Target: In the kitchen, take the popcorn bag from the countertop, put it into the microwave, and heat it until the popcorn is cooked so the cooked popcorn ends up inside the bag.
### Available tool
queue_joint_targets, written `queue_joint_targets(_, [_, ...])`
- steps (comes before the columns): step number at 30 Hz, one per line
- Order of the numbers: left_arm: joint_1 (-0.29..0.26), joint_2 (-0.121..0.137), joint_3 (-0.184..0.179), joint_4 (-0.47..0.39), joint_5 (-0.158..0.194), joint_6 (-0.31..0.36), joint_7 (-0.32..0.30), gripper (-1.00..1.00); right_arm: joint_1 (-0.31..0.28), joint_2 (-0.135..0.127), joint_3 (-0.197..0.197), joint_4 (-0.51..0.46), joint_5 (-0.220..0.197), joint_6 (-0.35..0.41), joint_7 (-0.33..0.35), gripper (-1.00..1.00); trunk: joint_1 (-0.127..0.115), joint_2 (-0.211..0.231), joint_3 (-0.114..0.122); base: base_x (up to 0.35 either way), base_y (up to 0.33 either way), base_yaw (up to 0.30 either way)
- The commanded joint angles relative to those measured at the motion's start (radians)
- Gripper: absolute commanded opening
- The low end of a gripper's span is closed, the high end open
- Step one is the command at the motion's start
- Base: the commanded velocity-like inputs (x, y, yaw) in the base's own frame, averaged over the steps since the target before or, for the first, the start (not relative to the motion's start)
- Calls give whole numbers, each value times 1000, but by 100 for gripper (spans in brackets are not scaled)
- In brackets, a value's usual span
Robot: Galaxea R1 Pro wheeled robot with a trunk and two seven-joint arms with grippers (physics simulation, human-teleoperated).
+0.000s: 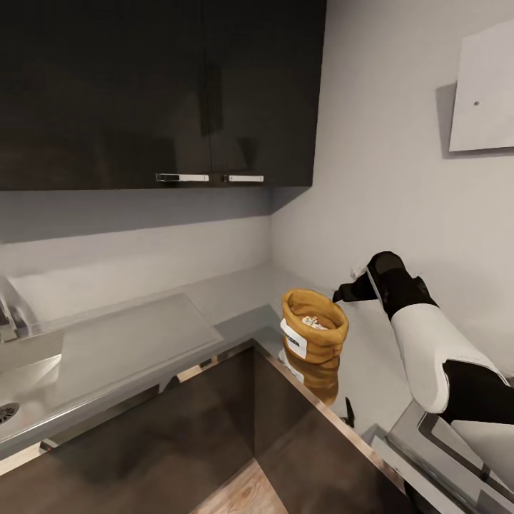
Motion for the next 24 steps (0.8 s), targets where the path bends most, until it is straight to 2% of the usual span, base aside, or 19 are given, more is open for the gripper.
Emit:
queue_joint_targets(1, [0, 0, -3, -1, 9, -2, 2, 100, -1, 1, -4, -1, 10, 2, 9, 100, 0, -1, -1, 62, 0, 0])
queue_joint_targets(5, [0, 1, -5, -1, 5, -2, 1, 100, 1, 1, -4, 6, 10, -45, 9, 100, 0, -1, -1, 246, 0, 0])
queue_joint_targets(9, [0, 1, -6, -1, 4, -2, 2, 100, 4, 1, -4, 7, 13, -55, 10, 100, 0, -1, -1, 240, 0, 0])
queue_joint_targets(17, [0, 2, -6, -1, 4, -2, 2, 100, 96, -3, -4, 7, 11, -183, 41, 100, 0, -1, -1, 13, 0, 0])
queue_joint_targets(24, [0, 1, -6, -1, 4, -2, 2, 100, 108, -10, -4, 7, 12, -202, 84, 100, 0, -1, -1, 0, 0, 0])
